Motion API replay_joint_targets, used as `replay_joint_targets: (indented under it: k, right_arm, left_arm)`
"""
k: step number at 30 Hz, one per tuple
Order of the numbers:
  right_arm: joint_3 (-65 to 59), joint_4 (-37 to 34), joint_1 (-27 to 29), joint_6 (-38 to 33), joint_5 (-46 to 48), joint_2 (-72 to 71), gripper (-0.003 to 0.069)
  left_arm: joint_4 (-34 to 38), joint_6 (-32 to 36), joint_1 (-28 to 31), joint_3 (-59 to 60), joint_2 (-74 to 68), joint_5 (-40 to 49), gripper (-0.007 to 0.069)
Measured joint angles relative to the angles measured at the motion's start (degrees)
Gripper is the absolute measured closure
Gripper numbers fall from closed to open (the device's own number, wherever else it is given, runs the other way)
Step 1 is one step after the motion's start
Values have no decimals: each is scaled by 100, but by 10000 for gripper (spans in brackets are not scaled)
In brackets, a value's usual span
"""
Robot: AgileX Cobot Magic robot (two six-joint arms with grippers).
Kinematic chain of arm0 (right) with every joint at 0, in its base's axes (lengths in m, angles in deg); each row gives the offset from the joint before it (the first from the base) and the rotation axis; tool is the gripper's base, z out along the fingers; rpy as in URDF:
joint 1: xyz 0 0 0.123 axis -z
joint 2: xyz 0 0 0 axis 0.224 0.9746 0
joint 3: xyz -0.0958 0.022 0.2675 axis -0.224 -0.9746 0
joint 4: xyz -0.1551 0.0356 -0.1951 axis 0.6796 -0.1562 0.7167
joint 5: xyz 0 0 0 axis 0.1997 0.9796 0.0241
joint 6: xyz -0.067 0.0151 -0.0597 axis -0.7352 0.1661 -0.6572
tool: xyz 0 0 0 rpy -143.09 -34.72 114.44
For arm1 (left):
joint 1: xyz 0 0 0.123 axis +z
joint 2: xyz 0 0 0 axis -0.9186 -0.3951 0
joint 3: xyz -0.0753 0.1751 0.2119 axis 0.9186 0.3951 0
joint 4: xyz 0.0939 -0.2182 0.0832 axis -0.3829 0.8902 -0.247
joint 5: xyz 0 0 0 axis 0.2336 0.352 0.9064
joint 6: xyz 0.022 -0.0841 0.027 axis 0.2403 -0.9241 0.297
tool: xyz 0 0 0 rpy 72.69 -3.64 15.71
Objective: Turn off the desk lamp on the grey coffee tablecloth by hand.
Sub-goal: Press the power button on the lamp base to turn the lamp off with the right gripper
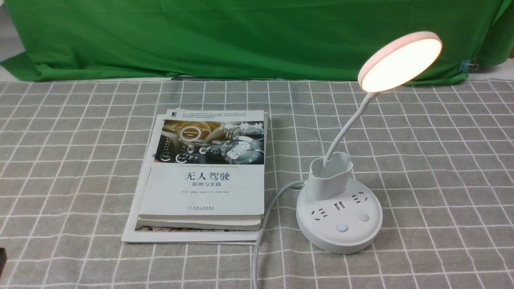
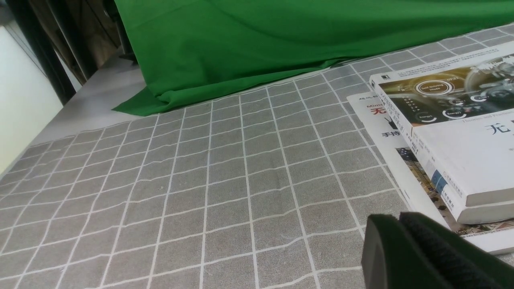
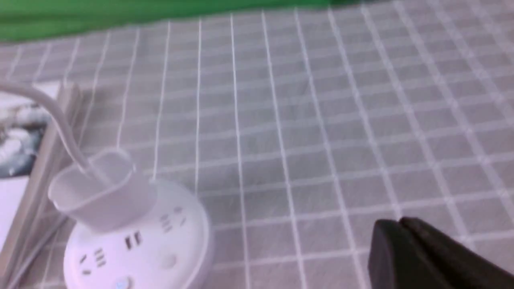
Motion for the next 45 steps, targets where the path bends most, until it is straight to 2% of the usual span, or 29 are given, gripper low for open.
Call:
replay_joint_targets:
  k: [4, 7, 9, 12, 14, 18, 23, 28, 32, 41, 45]
  right_arm:
    - [19, -843, 0, -137, 106, 1060, 613]
    - [59, -1388, 0, -622, 159, 1669, 611]
    - [185, -1841, 0, -1219, 365, 2169, 610]
    - [488, -2081, -56, -1712, 707, 2698, 610]
    - [613, -2081, -121, -1813, 781, 2850, 610]
    - [1234, -1625, -851, -1916, 863, 3389, 610]
    - [1907, -543, -1530, -1187, 1034, 4029, 610]
    - [2391, -276, -1946, -937, 1173, 4464, 610]
    - [2553, -264, -2133, -924, 1143, 4708, 610]
    - [2597, -252, -2139, -927, 534, 5516, 610]
    - [2618, -252, -2133, -927, 553, 5541, 610]
  left_arm:
    - [0, 0, 0, 0, 0, 0, 606]
    - [0, 0, 0, 0, 0, 0, 606]
    - [0, 0, 0, 0, 0, 0, 606]
    - [0, 0, 0, 0, 0, 0, 606]
    - [0, 0, 0, 0, 0, 0, 606]
    - [0, 0, 0, 0, 0, 0, 606]
    - [0, 0, 0, 0, 0, 0, 606]
    - [0, 0, 0, 0, 0, 0, 606]
    - [0, 0, 0, 0, 0, 0, 606]
    - [0, 0, 0, 0, 0, 0, 606]
    - [0, 0, 0, 0, 0, 0, 606]
